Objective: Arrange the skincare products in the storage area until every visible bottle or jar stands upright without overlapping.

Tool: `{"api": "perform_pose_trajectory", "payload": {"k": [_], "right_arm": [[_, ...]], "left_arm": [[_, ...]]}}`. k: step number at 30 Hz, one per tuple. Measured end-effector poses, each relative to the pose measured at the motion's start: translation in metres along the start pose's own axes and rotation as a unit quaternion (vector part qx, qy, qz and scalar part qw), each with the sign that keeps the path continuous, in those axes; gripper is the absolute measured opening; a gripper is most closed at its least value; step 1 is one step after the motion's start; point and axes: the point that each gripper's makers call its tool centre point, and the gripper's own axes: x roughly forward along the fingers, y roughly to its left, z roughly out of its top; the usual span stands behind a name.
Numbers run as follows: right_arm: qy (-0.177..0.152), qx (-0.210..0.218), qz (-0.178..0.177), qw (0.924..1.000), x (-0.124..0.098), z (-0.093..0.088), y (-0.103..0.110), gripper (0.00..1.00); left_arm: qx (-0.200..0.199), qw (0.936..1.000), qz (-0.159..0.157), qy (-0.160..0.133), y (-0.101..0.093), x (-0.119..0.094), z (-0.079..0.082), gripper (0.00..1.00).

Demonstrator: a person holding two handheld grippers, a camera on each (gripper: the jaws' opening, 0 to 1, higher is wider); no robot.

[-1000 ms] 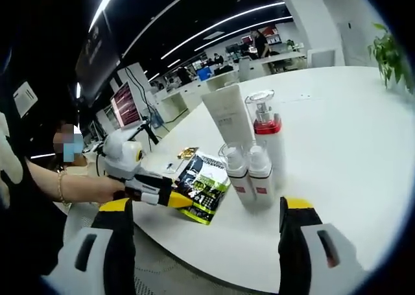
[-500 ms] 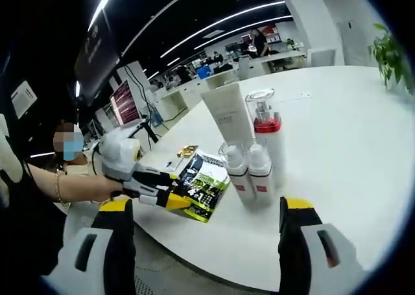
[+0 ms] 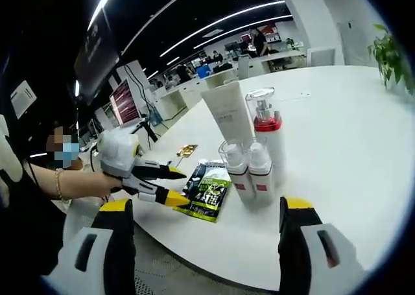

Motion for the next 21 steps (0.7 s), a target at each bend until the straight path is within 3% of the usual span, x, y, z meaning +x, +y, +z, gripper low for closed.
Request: {"api": "perform_pose_trajectory", "payload": {"k": [8, 21], "right_arm": [[0.006, 0.0, 0.0, 1.0, 0.001, -0.002, 0.001, 0.93], [0.014, -0.001, 0.003, 0.9999, 0.002, -0.006, 0.002, 0.93]], "left_arm": [[0.038, 0.9992, -0.008, 0.006, 0.001, 0.018, 0.005, 0.54], [0.044, 0.9983, -0.029, 0.025, 0.001, 0.028, 0.002, 0.61]]}}
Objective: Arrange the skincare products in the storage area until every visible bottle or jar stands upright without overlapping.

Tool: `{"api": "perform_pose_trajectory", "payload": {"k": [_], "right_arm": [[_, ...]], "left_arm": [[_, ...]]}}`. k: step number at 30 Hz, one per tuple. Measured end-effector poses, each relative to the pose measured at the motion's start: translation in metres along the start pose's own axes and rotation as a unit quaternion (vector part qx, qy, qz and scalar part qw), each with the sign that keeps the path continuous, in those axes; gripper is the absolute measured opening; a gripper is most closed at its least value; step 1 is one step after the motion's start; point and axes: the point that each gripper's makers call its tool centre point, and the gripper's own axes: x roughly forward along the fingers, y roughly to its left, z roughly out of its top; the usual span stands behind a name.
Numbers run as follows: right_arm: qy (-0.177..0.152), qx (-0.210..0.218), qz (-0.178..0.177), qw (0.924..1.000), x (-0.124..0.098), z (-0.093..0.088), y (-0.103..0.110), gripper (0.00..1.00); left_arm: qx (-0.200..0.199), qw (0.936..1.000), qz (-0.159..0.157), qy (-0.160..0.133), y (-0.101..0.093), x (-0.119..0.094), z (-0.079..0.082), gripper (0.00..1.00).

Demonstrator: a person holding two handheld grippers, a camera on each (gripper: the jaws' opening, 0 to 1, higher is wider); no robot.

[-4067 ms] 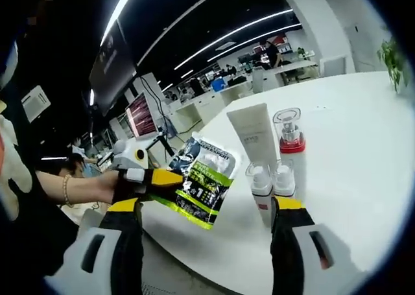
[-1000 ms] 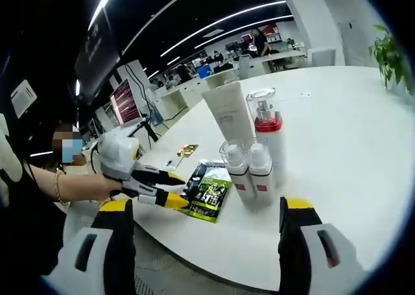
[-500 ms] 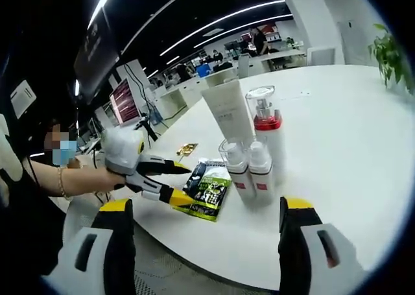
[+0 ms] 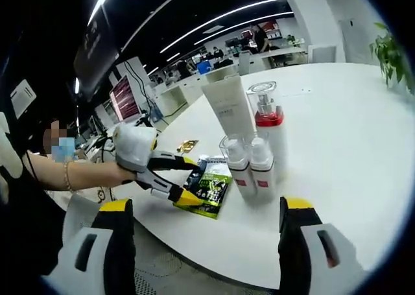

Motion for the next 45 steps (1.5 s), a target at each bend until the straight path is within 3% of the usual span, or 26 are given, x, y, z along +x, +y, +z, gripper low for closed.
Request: {"api": "perform_pose_trajectory", "payload": {"k": [24, 36, 45], "right_arm": [[-0.001, 0.001, 0.0, 1.0, 0.0, 0.001, -0.001, 0.93], [0.003, -0.006, 0.005, 1.0, 0.001, -0.001, 0.003, 0.93], [0.002, -0.011, 0.007, 0.9999, 0.003, -0.001, 0.005, 0.93]], "left_arm": [[-0.002, 1.0, -0.003, -0.001, 0.001, 0.004, 0.004, 0.61], [-0.019, 0.9998, 0.004, -0.001, -0.001, -0.012, -0.003, 0.62], [-0.054, 0.998, 0.024, -0.021, 0.007, -0.038, -0.011, 0.67]]}}
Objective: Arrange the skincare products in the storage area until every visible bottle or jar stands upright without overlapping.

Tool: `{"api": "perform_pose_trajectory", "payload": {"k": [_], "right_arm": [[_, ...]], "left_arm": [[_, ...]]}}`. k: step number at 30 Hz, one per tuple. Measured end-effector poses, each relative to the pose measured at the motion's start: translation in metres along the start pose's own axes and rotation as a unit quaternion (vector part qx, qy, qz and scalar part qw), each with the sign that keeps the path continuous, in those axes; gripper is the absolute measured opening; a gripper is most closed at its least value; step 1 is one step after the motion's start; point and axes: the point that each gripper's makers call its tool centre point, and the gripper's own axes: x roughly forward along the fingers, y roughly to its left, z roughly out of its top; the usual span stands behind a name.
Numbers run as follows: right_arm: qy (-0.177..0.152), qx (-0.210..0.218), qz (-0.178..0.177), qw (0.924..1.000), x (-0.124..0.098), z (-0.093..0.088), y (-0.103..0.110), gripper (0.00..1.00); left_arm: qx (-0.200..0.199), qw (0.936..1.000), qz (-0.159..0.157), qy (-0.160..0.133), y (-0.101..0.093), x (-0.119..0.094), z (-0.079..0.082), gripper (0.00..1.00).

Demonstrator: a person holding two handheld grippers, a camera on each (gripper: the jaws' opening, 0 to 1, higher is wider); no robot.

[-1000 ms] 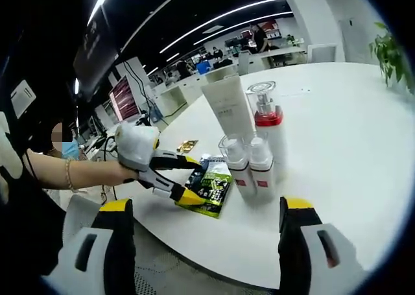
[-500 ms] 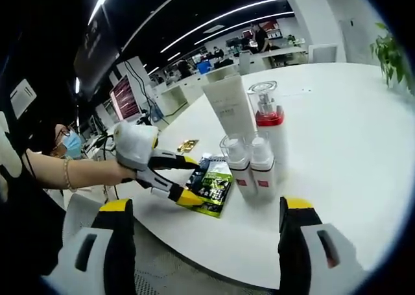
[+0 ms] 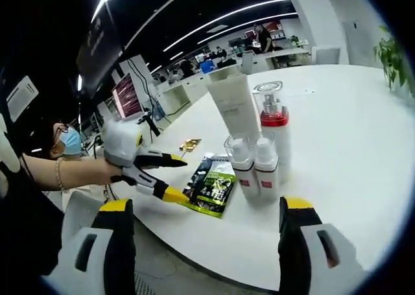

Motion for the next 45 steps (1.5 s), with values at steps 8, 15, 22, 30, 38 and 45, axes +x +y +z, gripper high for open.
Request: {"api": "perform_pose_trajectory", "payload": {"k": [8, 15, 22, 30, 38, 45], "right_arm": [[0.002, -0.005, 0.001, 1.0, -0.001, 0.0, 0.001, 0.92], [0.012, -0.018, 0.007, 0.9997, 0.001, -0.004, 0.005, 0.92], [0.015, -0.021, 0.008, 0.9996, 0.001, -0.005, 0.007, 0.93], [0.013, -0.026, 0.005, 0.9996, -0.002, -0.003, 0.006, 0.93], [0.006, -0.029, -0.002, 0.9995, -0.006, 0.001, 0.004, 0.93], [0.0, -0.03, -0.009, 0.9995, -0.013, 0.005, 0.0, 0.92]], "left_arm": [[-0.034, 0.9991, 0.017, -0.016, 0.003, -0.031, -0.011, 0.75], [-0.052, 0.9976, 0.038, -0.026, 0.011, -0.059, -0.028, 0.77], [-0.08, 0.995, 0.053, -0.029, 0.013, -0.078, -0.043, 0.82], [-0.107, 0.9917, 0.06, -0.04, 0.019, -0.098, -0.048, 0.89], [-0.133, 0.9873, 0.07, -0.051, 0.02, -0.113, -0.05, 0.94], [-0.147, 0.9853, 0.074, -0.043, 0.021, -0.114, -0.057, 0.99]]}}
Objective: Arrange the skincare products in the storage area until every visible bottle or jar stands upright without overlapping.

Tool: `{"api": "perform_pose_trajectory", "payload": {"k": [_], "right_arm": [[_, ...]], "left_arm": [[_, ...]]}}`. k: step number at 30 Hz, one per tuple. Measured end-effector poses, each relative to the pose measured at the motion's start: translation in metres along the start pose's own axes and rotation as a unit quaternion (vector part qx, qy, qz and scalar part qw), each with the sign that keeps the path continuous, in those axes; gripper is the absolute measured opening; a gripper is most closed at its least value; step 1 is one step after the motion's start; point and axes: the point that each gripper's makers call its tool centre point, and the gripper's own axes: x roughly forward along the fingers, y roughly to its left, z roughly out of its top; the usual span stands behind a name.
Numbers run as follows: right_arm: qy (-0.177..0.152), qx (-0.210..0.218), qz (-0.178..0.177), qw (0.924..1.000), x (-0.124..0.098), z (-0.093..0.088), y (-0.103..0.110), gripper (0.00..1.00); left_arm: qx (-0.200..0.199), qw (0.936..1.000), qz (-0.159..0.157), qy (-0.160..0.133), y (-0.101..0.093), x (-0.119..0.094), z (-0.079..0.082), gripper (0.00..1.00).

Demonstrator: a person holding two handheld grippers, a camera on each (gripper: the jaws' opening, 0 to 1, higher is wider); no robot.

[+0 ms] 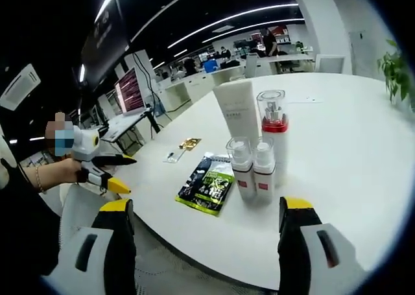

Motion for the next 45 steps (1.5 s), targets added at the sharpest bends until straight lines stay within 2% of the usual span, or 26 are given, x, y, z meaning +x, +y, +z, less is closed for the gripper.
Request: {"api": "perform_pose_trajectory", "payload": {"k": [12, 26, 45], "right_arm": [[-0.003, -0.002, -0.019, 0.9998, -0.011, 0.002, -0.016, 0.92], [0.012, -0.011, -0.021, 0.9996, -0.009, -0.005, -0.013, 0.92], [0.016, -0.004, -0.029, 0.9994, -0.009, -0.008, -0.018, 0.92]], "left_arm": [[-0.001, 1.0, 0.002, 0.002, 0.0, 0.01, 0.01, 0.99], [-0.037, 0.9971, 0.066, 0.005, 0.029, 0.024, 0.014, 0.96], [-0.038, 0.996, 0.076, 0.028, 0.037, 0.041, 0.017, 0.9]]}}
